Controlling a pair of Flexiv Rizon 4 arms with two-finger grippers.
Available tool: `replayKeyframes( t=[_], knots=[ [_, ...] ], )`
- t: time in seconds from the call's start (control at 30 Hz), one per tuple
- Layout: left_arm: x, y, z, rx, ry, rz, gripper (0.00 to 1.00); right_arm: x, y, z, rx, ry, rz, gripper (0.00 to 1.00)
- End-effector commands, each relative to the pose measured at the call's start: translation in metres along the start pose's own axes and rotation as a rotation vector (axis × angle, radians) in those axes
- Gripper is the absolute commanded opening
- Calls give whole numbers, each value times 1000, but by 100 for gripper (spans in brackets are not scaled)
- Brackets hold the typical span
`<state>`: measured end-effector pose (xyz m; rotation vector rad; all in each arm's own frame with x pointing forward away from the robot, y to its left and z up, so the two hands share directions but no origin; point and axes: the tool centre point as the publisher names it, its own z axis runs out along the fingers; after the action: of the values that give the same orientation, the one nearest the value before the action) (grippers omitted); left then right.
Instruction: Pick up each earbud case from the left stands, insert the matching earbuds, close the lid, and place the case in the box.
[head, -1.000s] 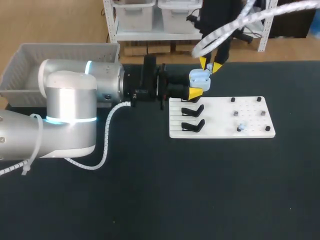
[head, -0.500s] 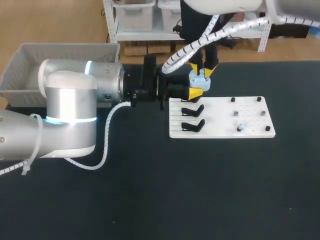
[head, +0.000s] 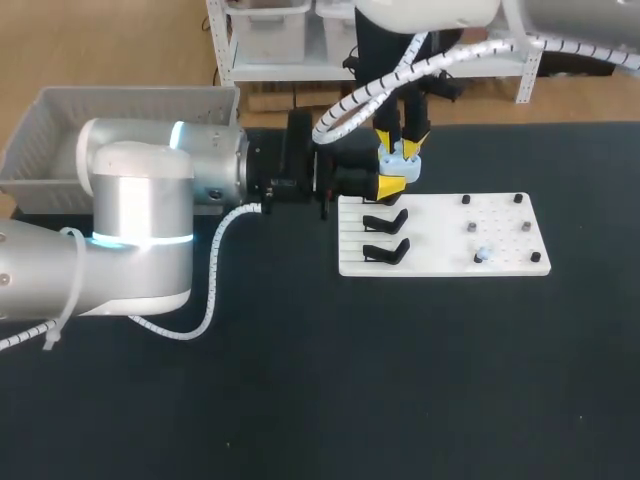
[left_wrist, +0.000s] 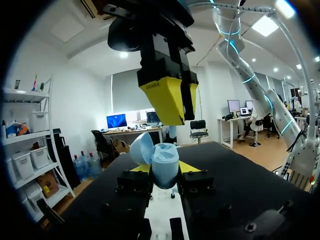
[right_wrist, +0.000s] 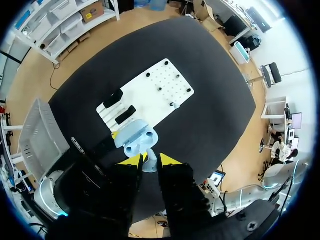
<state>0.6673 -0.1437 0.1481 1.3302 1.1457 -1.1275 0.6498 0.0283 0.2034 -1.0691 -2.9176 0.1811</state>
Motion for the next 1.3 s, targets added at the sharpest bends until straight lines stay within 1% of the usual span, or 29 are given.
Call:
replayKeyframes(
  t=[0.03, 0.47, 0.93, 1.3],
  knots=[
    [1, -2, 0, -8, -4, 4, 0, -3, 4, 0, 9, 3, 6, 0],
    [1, -2, 0, -8, -4, 4, 0, -11, 2, 11, 25, 13, 25, 0],
    [1, -2, 0, -8, -4, 4, 0, -15, 0, 14, 21, 14, 39, 0],
    [1, -2, 0, -8, -4, 4, 0, -16, 1, 22, 33, 20, 43, 0]
  ],
)
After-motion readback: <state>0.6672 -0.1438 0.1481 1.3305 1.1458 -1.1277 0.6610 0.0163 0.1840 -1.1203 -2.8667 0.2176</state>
